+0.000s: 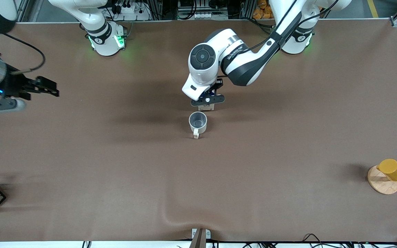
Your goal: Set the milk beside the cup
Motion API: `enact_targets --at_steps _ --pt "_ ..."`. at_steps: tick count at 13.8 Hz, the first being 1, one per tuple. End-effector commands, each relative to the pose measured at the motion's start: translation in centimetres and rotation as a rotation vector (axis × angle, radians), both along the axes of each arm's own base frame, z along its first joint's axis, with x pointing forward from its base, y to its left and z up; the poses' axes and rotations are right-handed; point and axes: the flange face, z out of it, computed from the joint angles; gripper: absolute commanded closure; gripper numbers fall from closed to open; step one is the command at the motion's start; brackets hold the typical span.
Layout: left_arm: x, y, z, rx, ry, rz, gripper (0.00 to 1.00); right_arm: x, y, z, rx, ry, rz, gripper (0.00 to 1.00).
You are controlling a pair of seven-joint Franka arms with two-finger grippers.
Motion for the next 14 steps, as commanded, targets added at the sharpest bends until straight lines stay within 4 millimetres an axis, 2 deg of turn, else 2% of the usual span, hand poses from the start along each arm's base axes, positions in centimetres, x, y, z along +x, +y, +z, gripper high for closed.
enact_targets --at_steps 1,3,5,7,12,14 --pt "0.8 -0.8 0.0 -0.025 0.000 0.012 0.56 -2.1 -3.0 1.1 -0.005 0.014 0.009 0.00" --pt "1.1 -2.2 -0.6 -0.039 0.004 0.011 0.56 -2.5 -3.7 2.0 -0.007 0.019 -0.002 0.00" --pt "1.4 -2.3 -1.0 -0.043 0.006 0.011 0.56 -2.5 -5.5 2.3 -0.002 0.006 -0.035 0.00" --pt "1.3 -2.5 -1.4 -0.037 0.005 0.002 0.56 -2.5 -6.0 2.3 0.005 0.006 -0.047 0.00" --pt "1.5 -2.5 -1.9 -0.025 -0.014 -0.016 0.54 -2.7 -6.4 2.3 0.009 0.014 -0.093 0.00" --pt "1.4 -2.5 -2.1 -0.009 -0.037 -0.034 0.54 -2.6 -6.1 2.3 0.014 0.015 -0.110 0.00"
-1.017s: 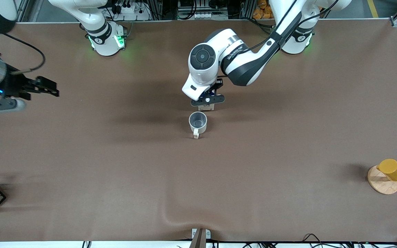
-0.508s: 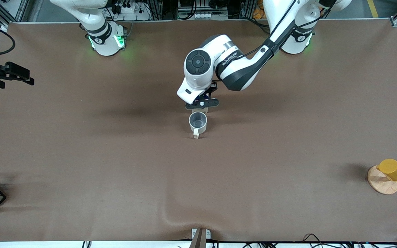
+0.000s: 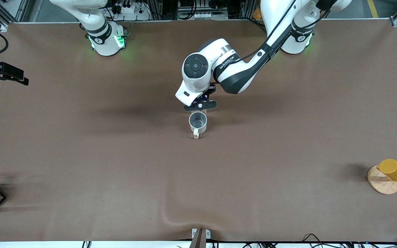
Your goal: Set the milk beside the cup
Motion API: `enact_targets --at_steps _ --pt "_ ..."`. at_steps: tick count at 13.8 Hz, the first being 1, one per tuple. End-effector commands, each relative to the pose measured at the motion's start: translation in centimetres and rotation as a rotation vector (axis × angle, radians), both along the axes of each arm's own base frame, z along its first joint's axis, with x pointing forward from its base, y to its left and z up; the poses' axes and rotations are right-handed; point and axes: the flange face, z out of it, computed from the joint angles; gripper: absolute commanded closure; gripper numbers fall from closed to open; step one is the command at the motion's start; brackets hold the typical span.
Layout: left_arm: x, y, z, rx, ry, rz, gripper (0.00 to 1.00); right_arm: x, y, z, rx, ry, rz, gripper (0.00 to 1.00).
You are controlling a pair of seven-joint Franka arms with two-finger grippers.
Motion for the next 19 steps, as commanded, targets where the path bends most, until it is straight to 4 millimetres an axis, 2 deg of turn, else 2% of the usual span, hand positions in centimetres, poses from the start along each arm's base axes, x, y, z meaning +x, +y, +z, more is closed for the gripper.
enact_targets --at_steps 1,2,4,5,6,8,9,10,12,13,15,17,18,19 --pt "0.1 -0.7 -0.2 0.010 -0.030 -0.023 0.54 -0.5 0.6 0.5 0.019 -0.003 -0.034 0.00" --pt "0.0 -0.8 -0.4 0.011 -0.027 -0.025 0.53 -0.5 0.7 0.6 0.020 -0.004 -0.036 0.00" --pt "-0.4 -1.1 -0.6 0.015 -0.025 -0.028 0.45 -0.4 0.7 0.6 0.014 -0.012 -0.018 0.00" --pt "-0.3 -1.1 -0.5 0.013 -0.027 -0.022 0.26 -0.3 1.0 0.7 0.009 -0.021 -0.009 0.00" --pt "-0.4 -1.2 -0.4 0.013 -0.029 -0.022 0.00 -0.2 1.0 0.9 0.008 -0.027 -0.009 0.00" --pt "-0.3 -1.1 0.3 0.009 -0.037 -0.019 0.00 0.0 1.4 2.0 0.006 -0.062 0.022 0.00" --pt "-0.4 -1.1 1.5 0.000 -0.053 -0.016 0.00 0.1 1.7 2.3 0.002 -0.071 0.036 0.00" --pt "-0.4 -1.0 2.9 -0.004 -0.067 0.005 0.00 0.1 1.9 2.6 -0.008 -0.078 0.040 0.00" --pt "0.1 0.2 7.2 -0.023 -0.116 0.036 0.00 0.1 2.2 2.6 -0.018 -0.075 0.050 0.00" --pt "0.7 1.4 9.9 -0.033 -0.147 0.057 0.00 0.1 1.9 2.6 -0.018 -0.075 0.043 0.00" --pt "3.0 6.4 15.5 -0.018 -0.183 0.124 0.00 0.0 1.2 2.6 -0.015 -0.076 0.031 0.00" --pt "5.9 13.1 20.8 -0.014 -0.236 0.230 0.00 0.0 1.1 2.4 -0.013 -0.073 0.034 0.00" --pt "6.9 16.0 22.1 0.005 -0.247 0.266 0.00 0.1 1.2 2.5 -0.013 -0.076 0.035 0.00" --pt "8.6 19.7 22.5 0.032 -0.242 0.304 0.00 0.1 1.4 2.5 -0.013 -0.077 0.040 0.00"
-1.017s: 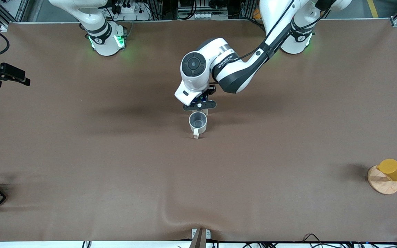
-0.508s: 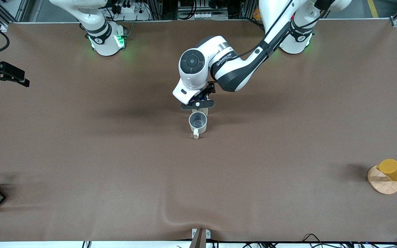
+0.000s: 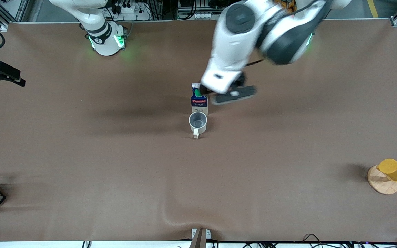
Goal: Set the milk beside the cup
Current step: 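Set the carton down beside the mug and open the left gripper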
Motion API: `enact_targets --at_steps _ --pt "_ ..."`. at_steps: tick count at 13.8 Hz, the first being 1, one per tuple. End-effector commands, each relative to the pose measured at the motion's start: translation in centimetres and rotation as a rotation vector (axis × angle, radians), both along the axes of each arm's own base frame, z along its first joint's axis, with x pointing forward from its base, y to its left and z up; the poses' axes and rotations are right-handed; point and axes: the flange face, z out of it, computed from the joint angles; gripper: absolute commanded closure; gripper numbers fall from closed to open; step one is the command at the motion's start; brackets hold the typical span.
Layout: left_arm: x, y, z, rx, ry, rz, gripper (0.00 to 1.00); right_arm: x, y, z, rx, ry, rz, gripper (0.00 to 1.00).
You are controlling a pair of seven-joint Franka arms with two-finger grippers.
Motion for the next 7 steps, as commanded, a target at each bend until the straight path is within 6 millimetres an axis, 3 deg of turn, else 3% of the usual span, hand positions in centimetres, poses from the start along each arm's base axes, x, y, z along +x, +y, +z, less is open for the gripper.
enact_targets --at_steps 1,7 --pt "3.1 8.9 1.4 0.069 -0.018 0.072 0.00 -0.4 0.4 0.5 -0.006 -0.007 0.016 0.00" --pt "6.3 21.3 5.2 0.128 -0.084 -0.054 0.00 -0.3 -0.2 0.4 -0.009 -0.010 0.046 0.00"
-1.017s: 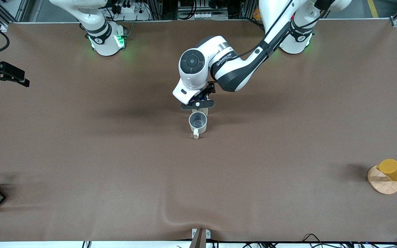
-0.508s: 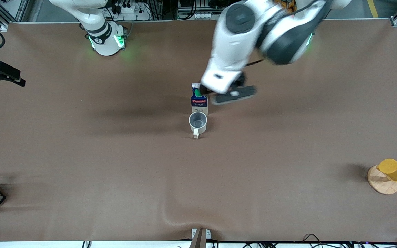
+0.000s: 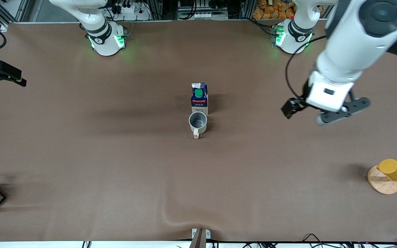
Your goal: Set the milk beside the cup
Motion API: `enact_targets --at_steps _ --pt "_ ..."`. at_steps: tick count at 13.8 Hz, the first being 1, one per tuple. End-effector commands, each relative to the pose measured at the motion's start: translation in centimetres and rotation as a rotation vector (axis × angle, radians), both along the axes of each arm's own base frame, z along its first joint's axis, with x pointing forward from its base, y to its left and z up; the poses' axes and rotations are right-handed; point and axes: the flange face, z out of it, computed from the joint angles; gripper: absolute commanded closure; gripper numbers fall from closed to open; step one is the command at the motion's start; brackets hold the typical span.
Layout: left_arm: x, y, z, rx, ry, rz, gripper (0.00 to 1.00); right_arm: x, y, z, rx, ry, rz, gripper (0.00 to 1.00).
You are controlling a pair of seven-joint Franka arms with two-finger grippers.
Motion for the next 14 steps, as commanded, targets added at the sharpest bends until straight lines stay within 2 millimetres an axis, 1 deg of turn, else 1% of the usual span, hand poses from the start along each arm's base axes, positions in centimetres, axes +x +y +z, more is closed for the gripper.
enact_targets --at_steps 1,2,3,4,5,7,8,9,11,13,14 --pt "-0.7 3.9 2.1 0.038 -0.024 -0.058 0.00 -0.2 -0.6 0.3 -0.006 -0.008 0.030 0.00" --pt "-0.9 4.8 2.8 0.036 -0.032 -0.086 0.00 -0.1 -0.9 0.3 -0.009 -0.016 0.025 0.00" --pt "-0.9 6.9 3.4 0.053 -0.039 -0.097 0.00 0.2 -1.0 0.3 -0.013 -0.026 0.023 0.00" --pt "-0.8 8.6 3.3 0.067 -0.029 -0.141 0.00 0.2 -1.1 0.4 -0.015 -0.030 0.022 0.00" --pt "-1.2 10.4 4.1 0.084 -0.034 -0.189 0.00 0.2 -1.1 0.4 -0.017 -0.030 0.022 0.00" --pt "-1.4 13.5 4.7 0.088 -0.011 -0.244 0.00 0.2 -1.1 0.4 -0.015 -0.030 0.022 0.00" --pt "-1.7 14.2 4.9 0.067 -0.007 -0.267 0.00 0.3 -0.9 0.3 -0.013 -0.027 0.025 0.00" --pt "-2.0 15.2 4.8 0.054 0.002 -0.268 0.00 0.5 -0.9 0.0 -0.018 -0.022 0.026 0.00" --pt "-2.5 16.1 4.8 0.054 0.007 -0.251 0.00 0.4 -1.3 0.3 -0.017 -0.028 0.019 0.00" --pt "-2.6 16.0 4.9 0.054 0.009 -0.259 0.00 0.4 -1.3 0.4 -0.019 -0.031 0.018 0.00" --pt "-3.1 15.7 5.4 0.037 0.005 -0.259 0.00 0.4 -1.3 0.5 -0.019 -0.033 0.018 0.00"
